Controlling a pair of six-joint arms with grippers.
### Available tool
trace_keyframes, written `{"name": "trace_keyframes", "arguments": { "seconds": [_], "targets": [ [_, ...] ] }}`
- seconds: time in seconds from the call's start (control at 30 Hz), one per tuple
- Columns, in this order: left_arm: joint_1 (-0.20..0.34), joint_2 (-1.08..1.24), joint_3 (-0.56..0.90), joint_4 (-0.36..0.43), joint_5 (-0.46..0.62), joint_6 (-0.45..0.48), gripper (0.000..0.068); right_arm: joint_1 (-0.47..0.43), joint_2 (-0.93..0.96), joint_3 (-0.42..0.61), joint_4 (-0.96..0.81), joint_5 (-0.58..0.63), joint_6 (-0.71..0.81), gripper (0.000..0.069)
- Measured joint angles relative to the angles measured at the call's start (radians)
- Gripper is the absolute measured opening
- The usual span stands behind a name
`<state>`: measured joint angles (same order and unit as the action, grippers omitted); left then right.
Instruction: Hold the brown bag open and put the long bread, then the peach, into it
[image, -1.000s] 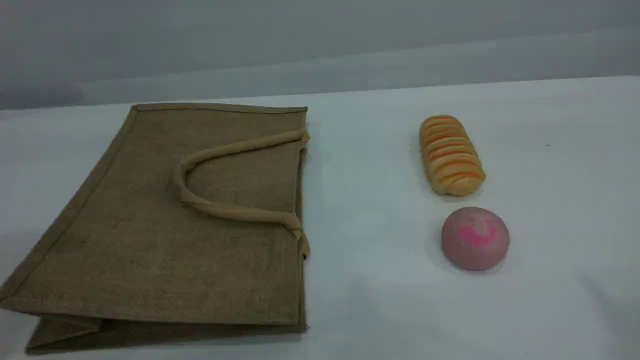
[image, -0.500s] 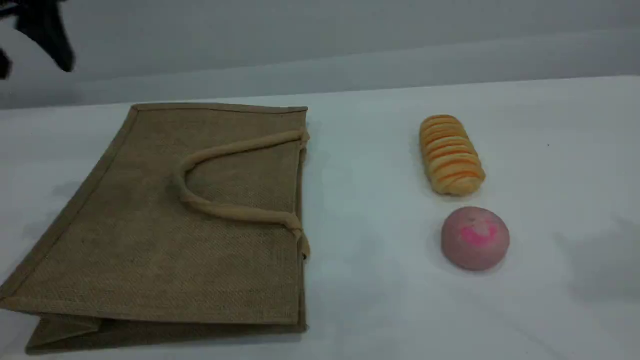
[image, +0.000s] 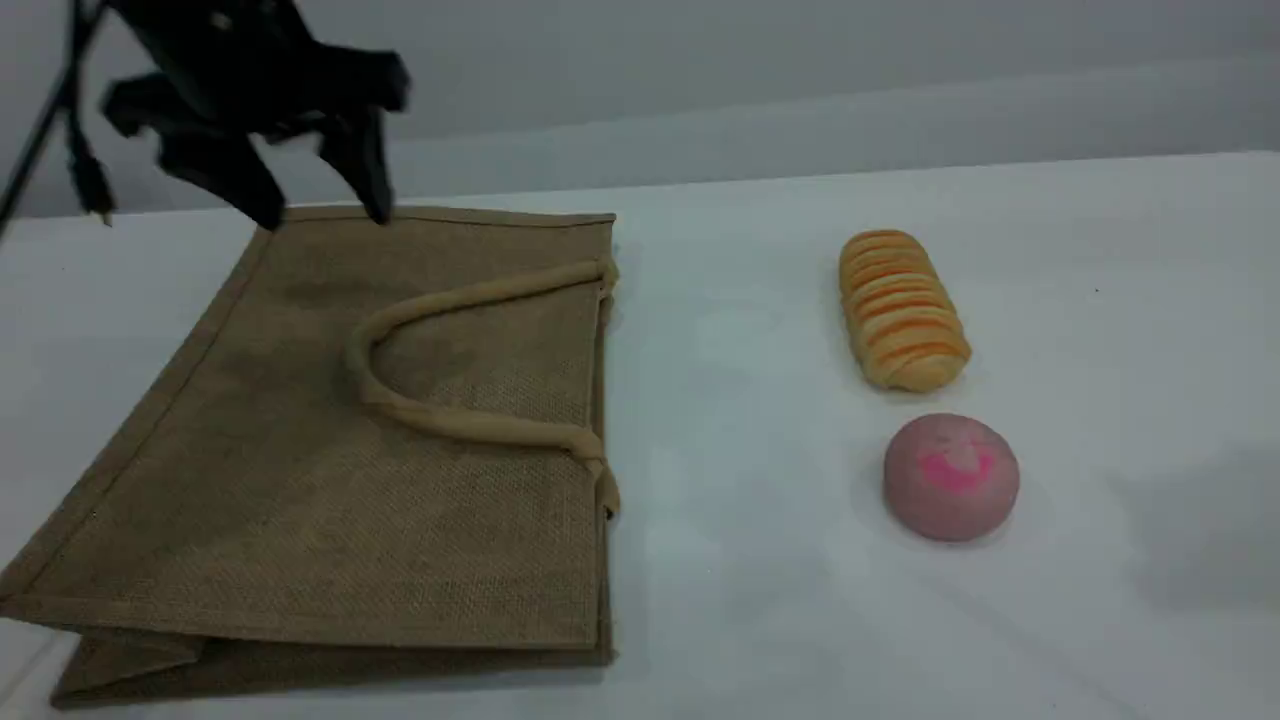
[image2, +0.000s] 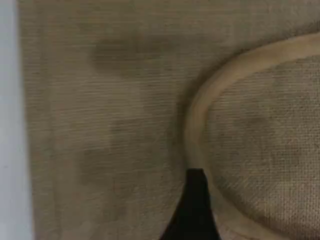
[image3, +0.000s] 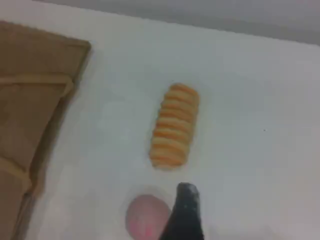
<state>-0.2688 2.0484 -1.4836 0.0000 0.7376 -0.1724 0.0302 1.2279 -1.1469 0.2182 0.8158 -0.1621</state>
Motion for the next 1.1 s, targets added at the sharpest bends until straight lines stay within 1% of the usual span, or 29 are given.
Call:
{"name": "trace_keyframes", "arguments": {
  "seconds": [0.07, 0.13, 0.23, 0.33, 0.37, 0.47, 0.73, 0.8, 1.1],
  "targets": [
    [-0.013, 0.034, -0.024, 0.000, 0.014, 0.000, 0.0549, 0.000, 0.000, 0.000, 0.002, 0.010, 0.001, 0.0565],
    [-0.014, 0.065, -0.042, 0.000, 0.012, -0.003, 0.0549, 0.000, 0.000, 0.000, 0.002, 0.011, 0.001, 0.0565],
    [-0.013, 0.094, -0.059, 0.005, 0.013, -0.042, 0.0549, 0.000, 0.000, 0.000, 0.002, 0.016, 0.001, 0.0565],
    [-0.013, 0.113, -0.065, 0.040, 0.011, -0.075, 0.0549, 0.000, 0.000, 0.000, 0.002, 0.017, 0.001, 0.0565],
    [-0.013, 0.119, -0.065, 0.052, 0.010, -0.076, 0.0549, 0.000, 0.000, 0.000, 0.002, 0.017, 0.001, 0.0565],
    [-0.013, 0.134, -0.065, 0.057, 0.016, -0.079, 0.0549, 0.000, 0.000, 0.000, 0.002, 0.017, 0.001, 0.0565],
    [-0.012, 0.174, -0.065, 0.132, 0.014, -0.122, 0.0549, 0.000, 0.000, 0.000, 0.003, 0.016, 0.001, 0.0565],
    [-0.012, 0.186, -0.065, 0.132, 0.014, -0.134, 0.0549, 0.000, 0.000, 0.000, 0.003, 0.016, 0.001, 0.0565],
    [-0.012, 0.227, -0.065, 0.132, 0.004, -0.133, 0.0542, 0.000, 0.000, 0.000, 0.003, 0.016, 0.001, 0.0565]
  ]
}}
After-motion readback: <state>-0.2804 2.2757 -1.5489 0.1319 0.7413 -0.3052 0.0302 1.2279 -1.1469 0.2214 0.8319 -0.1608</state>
